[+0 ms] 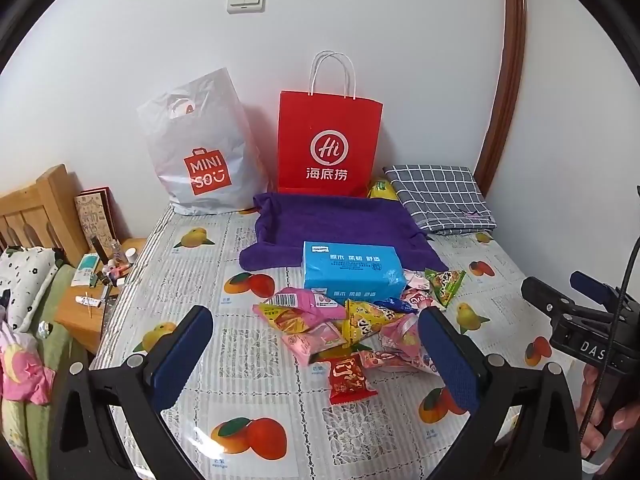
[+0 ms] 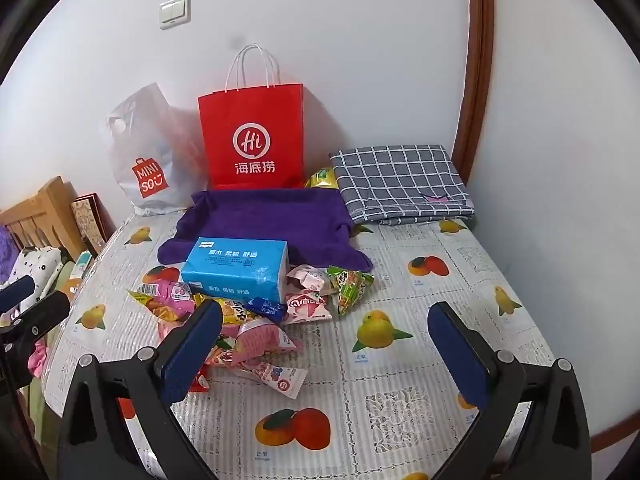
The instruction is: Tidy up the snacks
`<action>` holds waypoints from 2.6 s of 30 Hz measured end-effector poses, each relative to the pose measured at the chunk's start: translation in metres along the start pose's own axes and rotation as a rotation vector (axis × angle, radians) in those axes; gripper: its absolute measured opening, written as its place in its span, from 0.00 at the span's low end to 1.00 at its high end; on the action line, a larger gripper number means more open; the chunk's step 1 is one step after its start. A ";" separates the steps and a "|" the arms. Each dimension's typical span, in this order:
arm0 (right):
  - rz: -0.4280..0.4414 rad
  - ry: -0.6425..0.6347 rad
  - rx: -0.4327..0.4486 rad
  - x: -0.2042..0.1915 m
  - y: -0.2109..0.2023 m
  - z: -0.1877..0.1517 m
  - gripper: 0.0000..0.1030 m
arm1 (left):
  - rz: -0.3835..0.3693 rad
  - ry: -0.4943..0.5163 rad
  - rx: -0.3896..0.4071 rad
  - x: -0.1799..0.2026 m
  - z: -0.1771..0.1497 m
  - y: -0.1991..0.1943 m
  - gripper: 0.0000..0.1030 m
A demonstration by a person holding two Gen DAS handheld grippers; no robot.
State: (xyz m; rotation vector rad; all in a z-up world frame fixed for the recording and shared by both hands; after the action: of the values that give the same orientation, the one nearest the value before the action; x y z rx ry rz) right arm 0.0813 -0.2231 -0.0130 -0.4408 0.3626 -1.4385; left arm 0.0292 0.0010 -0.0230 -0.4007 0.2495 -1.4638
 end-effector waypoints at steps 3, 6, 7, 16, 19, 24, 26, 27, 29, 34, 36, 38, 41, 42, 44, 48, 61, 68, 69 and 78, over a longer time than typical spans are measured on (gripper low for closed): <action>0.006 0.011 0.014 0.003 -0.004 -0.002 0.98 | -0.006 -0.005 0.002 -0.001 0.001 -0.001 1.00; 0.003 0.014 0.021 0.004 -0.007 0.000 0.98 | -0.004 -0.009 0.002 -0.001 0.002 -0.001 1.00; 0.005 0.016 0.022 0.004 -0.007 0.000 0.98 | -0.005 -0.009 0.003 -0.001 0.002 -0.001 1.00; 0.023 0.024 0.024 0.004 -0.010 0.000 0.98 | -0.009 -0.004 0.008 0.000 -0.001 -0.003 1.00; 0.025 0.018 0.025 0.001 -0.011 0.001 0.98 | -0.011 -0.005 0.009 0.000 -0.001 -0.003 1.00; 0.029 0.012 0.025 -0.003 -0.011 0.003 0.98 | -0.014 -0.005 0.009 0.000 -0.001 -0.003 1.00; 0.032 0.012 0.025 -0.004 -0.011 0.003 0.98 | -0.013 -0.007 0.008 0.001 -0.001 -0.003 1.00; 0.031 0.012 0.026 -0.004 -0.011 0.003 0.98 | -0.013 -0.007 0.008 0.001 -0.001 -0.003 1.00; 0.033 0.012 0.026 -0.004 -0.011 0.003 0.98 | -0.013 -0.005 0.009 0.001 -0.001 -0.003 1.00; 0.036 0.009 0.027 -0.006 -0.012 0.003 0.98 | -0.014 -0.004 0.012 0.001 -0.001 -0.004 1.00; 0.037 0.010 0.028 -0.006 -0.012 0.002 0.98 | -0.017 -0.006 0.008 0.001 -0.001 -0.003 1.00; 0.037 0.012 0.029 -0.006 -0.013 0.002 0.98 | -0.019 -0.003 0.009 0.002 -0.001 -0.003 1.00; 0.034 0.011 0.031 -0.006 -0.013 0.003 0.98 | -0.021 -0.005 0.007 0.003 -0.001 -0.003 1.00; 0.034 0.013 0.032 -0.005 -0.013 0.003 0.98 | -0.020 -0.006 0.007 0.003 -0.002 -0.003 1.00; 0.035 0.013 0.033 -0.005 -0.014 0.003 0.98 | -0.022 -0.005 0.009 0.004 -0.002 -0.004 1.00; 0.036 0.012 0.043 -0.004 -0.015 0.004 0.98 | -0.027 -0.006 0.007 0.006 -0.002 -0.003 1.00; 0.038 0.025 0.050 -0.002 -0.020 0.003 0.98 | -0.033 -0.012 0.012 0.008 -0.002 -0.005 1.00; 0.041 0.028 0.050 -0.001 -0.019 0.004 0.98 | -0.037 -0.017 0.010 0.009 -0.004 -0.005 1.00; 0.042 0.030 0.050 0.000 -0.019 0.004 0.98 | -0.039 -0.018 0.010 0.009 -0.004 -0.005 1.00; 0.042 0.031 0.056 0.004 -0.021 0.003 0.98 | -0.053 -0.021 0.015 0.012 -0.007 -0.005 1.00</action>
State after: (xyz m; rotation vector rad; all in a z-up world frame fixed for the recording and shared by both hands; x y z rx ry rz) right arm 0.0653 -0.2283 0.0001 -0.3640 0.3539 -1.4125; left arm 0.0236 -0.0115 -0.0262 -0.4132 0.2122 -1.5113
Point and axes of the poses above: each gripper's, at about its wrist camera, not at the fingertips, and y roughly the way its jaws point, x to its right, z to its top, the point moved 5 cm from there along y, roughly the way its jaws point, and after that the axes turned 15 degrees about x, right-handed, at the moved point
